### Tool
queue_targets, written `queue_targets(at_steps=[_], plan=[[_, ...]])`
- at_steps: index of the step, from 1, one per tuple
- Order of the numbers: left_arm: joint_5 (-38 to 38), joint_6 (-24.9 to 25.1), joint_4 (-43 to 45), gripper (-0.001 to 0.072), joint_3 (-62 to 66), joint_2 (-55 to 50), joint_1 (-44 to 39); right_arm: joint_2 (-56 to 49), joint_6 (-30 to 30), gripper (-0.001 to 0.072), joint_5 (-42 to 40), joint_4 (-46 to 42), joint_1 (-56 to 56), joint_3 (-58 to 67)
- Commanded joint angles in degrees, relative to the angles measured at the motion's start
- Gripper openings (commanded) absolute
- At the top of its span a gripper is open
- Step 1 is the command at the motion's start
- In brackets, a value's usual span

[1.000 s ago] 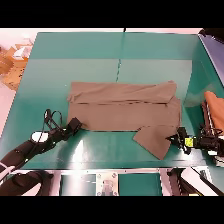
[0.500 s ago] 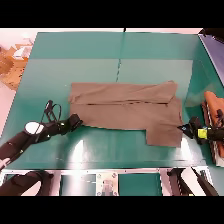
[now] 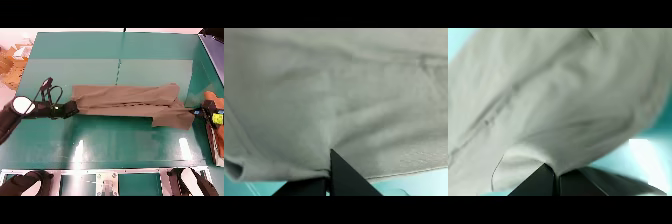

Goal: Fold the shirts.

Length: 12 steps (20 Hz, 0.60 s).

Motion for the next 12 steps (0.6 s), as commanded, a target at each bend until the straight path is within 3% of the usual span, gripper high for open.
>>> queue_targets(at_steps=[1, 4, 10, 12], plan=[[-1.09, 1.97, 3.32, 0.0031, 7.74, -5.66, 0.11, -6.03, 0.81, 0.0017, -6.91, 2.91, 7.65, 4.07], [0.66, 4.37, 3.96, 0.0031, 17.07, -15.37, 0.11, -16.76, 0.83, 0.0018, -11.82, 3.65, 13.49, 11.80], [2.27, 8.85, 2.49, 0.0032, 35.45, -37.13, 0.09, -40.63, 1.44, 0.0018, -12.79, 3.61, 18.53, 28.72], [6.29, 8.76, 1.92, 0.0033, 38.53, -42.27, 0.09, -46.99, 1.42, 0.0019, -16.48, 3.63, 19.54, 31.52]])
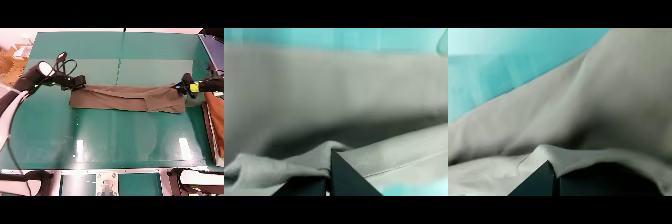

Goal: Fold the shirts.

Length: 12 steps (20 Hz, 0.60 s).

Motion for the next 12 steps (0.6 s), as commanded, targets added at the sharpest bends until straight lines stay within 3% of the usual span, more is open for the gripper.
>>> queue_targets(at_steps=[1, 2, 3, 4, 6, 7, 9, 12], plan=[[5.73, 1.46, -0.76, 0.0111, 6.84, -9.53, 0.02, -12.02, 0.11, 0.0020, -5.31, 0.57, 2.16, 6.78], [7.32, 1.46, -0.63, 0.0454, 7.19, -9.99, 0.09, -13.88, 0.09, 0.0075, -5.42, 1.18, 2.12, 8.28], [8.00, 1.46, 0.28, 0.0709, 7.76, -10.08, 0.37, -14.97, 0.07, 0.0248, -4.52, 1.20, 1.70, 10.19], [7.17, 1.44, 1.14, 0.0704, 9.25, -10.08, 1.14, -15.19, -0.61, 0.0395, -3.41, 1.14, 0.85, 12.37], [1.16, 0.87, 3.58, 0.0705, 14.14, -10.08, 4.37, -15.17, -4.61, 0.0465, 2.40, 0.70, -2.16, 18.16], [-3.02, 0.76, 3.56, 0.0704, 17.11, -10.08, 6.49, -15.17, -6.88, 0.0579, 5.86, -0.11, -3.98, 20.61], [-9.49, -0.81, 3.43, 0.0704, 21.51, -10.08, 9.94, -15.21, -10.80, 0.0637, 11.17, -3.04, -7.39, 22.49], [-15.45, -1.60, 2.01, 0.0704, 23.30, -10.08, 12.09, -17.92, -13.79, 0.0654, 17.66, -4.44, -11.23, 22.34]])
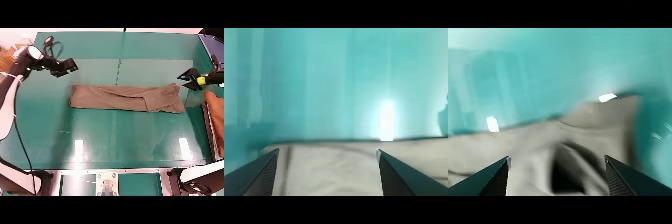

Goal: Fold the shirts.

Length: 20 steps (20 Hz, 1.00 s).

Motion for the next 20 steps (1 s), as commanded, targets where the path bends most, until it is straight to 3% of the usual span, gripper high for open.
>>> queue_targets(at_steps=[1, 2, 9, 13, 14, 16, 17, 18, 19, 20], plan=[[-9.09, -1.05, -0.66, 0.0704, 3.08, -0.15, 2.43, -3.61, -5.57, 0.0663, 9.22, -1.81, -4.44, 1.68], [-10.40, -1.05, -0.87, 0.0704, 3.08, -0.15, 2.25, -5.11, -6.73, 0.0694, 10.29, -1.70, -5.07, 1.68], [-11.54, -1.03, -2.12, 0.0704, 3.08, -0.15, 0.39, -15.21, -15.82, 0.0694, 16.52, 5.35, -5.40, 1.70], [-9.99, -1.01, -2.82, 0.0704, 3.08, -0.17, -1.92, -16.98, -16.20, 0.0691, 13.99, 5.33, -2.43, 1.79], [-9.40, -1.01, -2.86, 0.0704, 3.08, -0.17, -2.78, -16.98, -16.15, 0.0630, 12.76, 5.31, -1.66, 2.05], [-8.35, -0.98, -2.84, 0.0703, 3.08, -0.17, -4.94, -16.98, -15.93, 0.0110, 11.52, 5.31, -0.68, 3.17], [-7.69, -0.96, -2.84, 0.0702, 3.08, -0.17, -6.08, -16.94, -15.74, 0.0020, 11.65, 5.33, -0.24, 4.00], [-6.62, -0.90, -2.86, 0.0563, 3.08, -0.17, -7.45, -16.81, -14.82, 0.0019, 12.35, 5.31, 0.22, 4.94], [-5.11, 0.02, -2.86, 0.0175, 3.08, -0.17, -8.72, -16.50, -14.19, 0.0018, 13.86, 5.25, 0.70, 6.05], [-2.84, 2.16, -2.95, 0.0031, 3.08, -0.26, -10.34, -15.85, -13.44, 0.0018, 15.47, 5.16, 1.25, 7.02]])
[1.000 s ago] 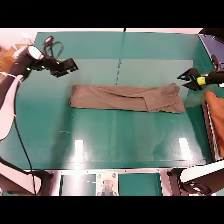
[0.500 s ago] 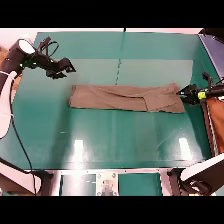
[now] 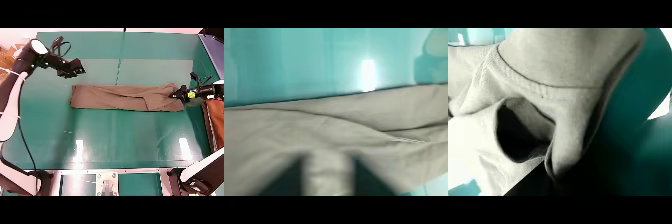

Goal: Fold the shirts.

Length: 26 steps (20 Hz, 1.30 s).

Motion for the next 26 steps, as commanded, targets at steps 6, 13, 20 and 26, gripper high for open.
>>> queue_targets(at_steps=[6, 13, 20, 26], plan=[[12.46, 4.02, -4.26, 0.0032, 0.07, -8.24, -17.40, 12.13, 5.53, 0.0017, 6.73, -0.55, 7.50, 4.09], [22.71, 5.57, -13.92, 0.0032, 2.56, -18.84, -28.50, 27.80, 10.38, 0.0018, 8.20, 0.09, 18.75, 4.33], [16.48, 5.55, -15.41, 0.0032, 5.88, -19.82, -26.86, 30.71, 13.75, 0.0018, 5.70, -0.07, 24.28, 6.16], [-11.69, 10.51, -13.99, 0.0032, 22.27, -17.16, -13.18, 30.71, 16.57, 0.0018, 1.29, 1.62, 27.63, 6.10]])
